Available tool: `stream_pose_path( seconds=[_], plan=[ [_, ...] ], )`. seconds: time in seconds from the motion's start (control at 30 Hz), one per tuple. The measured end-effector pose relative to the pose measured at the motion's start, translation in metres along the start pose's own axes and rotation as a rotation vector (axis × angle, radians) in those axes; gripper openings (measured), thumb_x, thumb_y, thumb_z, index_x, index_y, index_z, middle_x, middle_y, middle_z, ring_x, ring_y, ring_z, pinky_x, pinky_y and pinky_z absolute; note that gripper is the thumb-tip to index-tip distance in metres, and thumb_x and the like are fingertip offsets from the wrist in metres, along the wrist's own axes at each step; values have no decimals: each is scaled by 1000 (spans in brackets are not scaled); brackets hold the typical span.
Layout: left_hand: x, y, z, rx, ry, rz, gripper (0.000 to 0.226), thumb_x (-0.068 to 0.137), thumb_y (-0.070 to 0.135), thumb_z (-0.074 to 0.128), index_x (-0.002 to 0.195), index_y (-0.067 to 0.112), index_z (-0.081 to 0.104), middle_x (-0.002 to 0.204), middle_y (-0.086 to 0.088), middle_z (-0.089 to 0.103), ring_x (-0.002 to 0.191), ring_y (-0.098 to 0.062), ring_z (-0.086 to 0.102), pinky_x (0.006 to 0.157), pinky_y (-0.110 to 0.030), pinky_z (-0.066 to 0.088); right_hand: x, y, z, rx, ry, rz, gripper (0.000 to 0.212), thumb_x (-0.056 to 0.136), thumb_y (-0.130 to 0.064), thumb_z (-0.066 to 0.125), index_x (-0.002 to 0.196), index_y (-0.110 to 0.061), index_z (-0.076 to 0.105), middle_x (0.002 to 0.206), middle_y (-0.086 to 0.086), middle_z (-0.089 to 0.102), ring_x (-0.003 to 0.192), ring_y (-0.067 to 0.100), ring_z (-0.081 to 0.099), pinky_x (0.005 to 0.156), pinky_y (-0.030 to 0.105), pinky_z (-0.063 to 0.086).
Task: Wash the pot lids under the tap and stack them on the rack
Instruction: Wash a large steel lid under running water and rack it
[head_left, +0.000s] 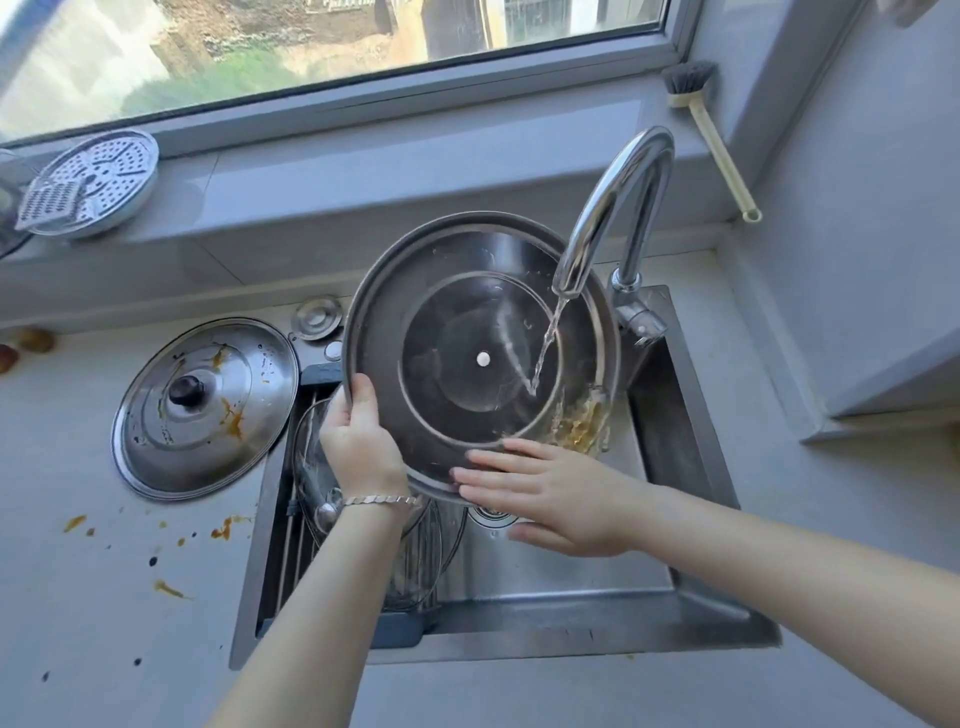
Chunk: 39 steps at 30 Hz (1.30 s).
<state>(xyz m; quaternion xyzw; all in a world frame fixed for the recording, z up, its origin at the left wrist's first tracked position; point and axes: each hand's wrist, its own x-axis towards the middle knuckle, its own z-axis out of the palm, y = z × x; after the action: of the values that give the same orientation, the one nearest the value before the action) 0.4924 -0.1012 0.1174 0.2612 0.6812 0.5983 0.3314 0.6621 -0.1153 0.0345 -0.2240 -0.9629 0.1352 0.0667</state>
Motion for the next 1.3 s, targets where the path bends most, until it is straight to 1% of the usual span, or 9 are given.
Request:
stream_pose_path(
  seconds=[0.17,0.3,0.43,0.63,0.87,0.97,1.1,1.23,1.3],
  plan=[
    [6,7,0,20,57,39,24,97,20,44,111,13,61,94,6,61,91,-6,53,79,-13,42,-36,25,5,-101,126,234,43,101,-37,22,133,-20,44,141,-2,48,134,17,38,113,35,22],
    [-1,10,12,64,92,55,30,98,22,43,70,25,55,66,9,51,55,3,47,56,-4,36,-23,2,9,25,368,381,40,89,-36,47,119,-12,57,123,6,58,118,23,44,104,39,37],
    [-8,11,17,103,98,58,41,98,22,42,59,31,39,61,13,40,54,-4,39,53,-3,34,-14,-19,17,107,338,261,47,82,-34,54,122,-9,50,118,8,56,110,20,47,98,32,41],
    [2,14,7,193,93,61,38,99,20,39,61,27,42,63,12,41,57,-2,38,55,-10,35,-48,32,12,-229,290,358,52,72,-11,48,123,-23,45,122,-3,48,120,17,43,106,43,28],
    [-16,37,19,745,-150,339,16,94,3,36,97,2,51,86,-22,60,83,-38,55,65,-35,31,-55,21,35,-223,314,707,38,58,-10,70,96,-10,68,103,10,65,105,28,54,99,42,30],
    [-35,41,29,1192,-296,460,23,87,0,38,108,6,46,93,-22,62,88,-39,60,64,-33,30,-65,17,36,-85,71,934,19,72,-12,63,90,-6,70,100,11,62,105,31,57,106,48,25],
    [-50,35,39,1498,-310,753,36,54,-4,62,88,6,56,63,-14,63,57,-29,65,45,-22,28,-64,9,33,73,-320,1142,27,90,-22,41,98,-11,65,108,6,58,111,24,48,109,45,21],
    [-38,23,31,1222,-468,322,34,84,-6,36,116,5,41,101,-21,59,96,-37,58,68,-32,34,-52,9,26,829,-24,1349,37,99,-34,33,76,-10,48,76,8,49,78,25,54,64,30,35],
    [-21,10,19,985,-443,97,38,85,-5,34,119,8,45,104,-20,59,93,-35,55,71,-32,37,-47,14,27,1097,52,1449,43,98,-45,29,101,-8,51,99,12,57,101,29,57,77,32,44]
  ],
)
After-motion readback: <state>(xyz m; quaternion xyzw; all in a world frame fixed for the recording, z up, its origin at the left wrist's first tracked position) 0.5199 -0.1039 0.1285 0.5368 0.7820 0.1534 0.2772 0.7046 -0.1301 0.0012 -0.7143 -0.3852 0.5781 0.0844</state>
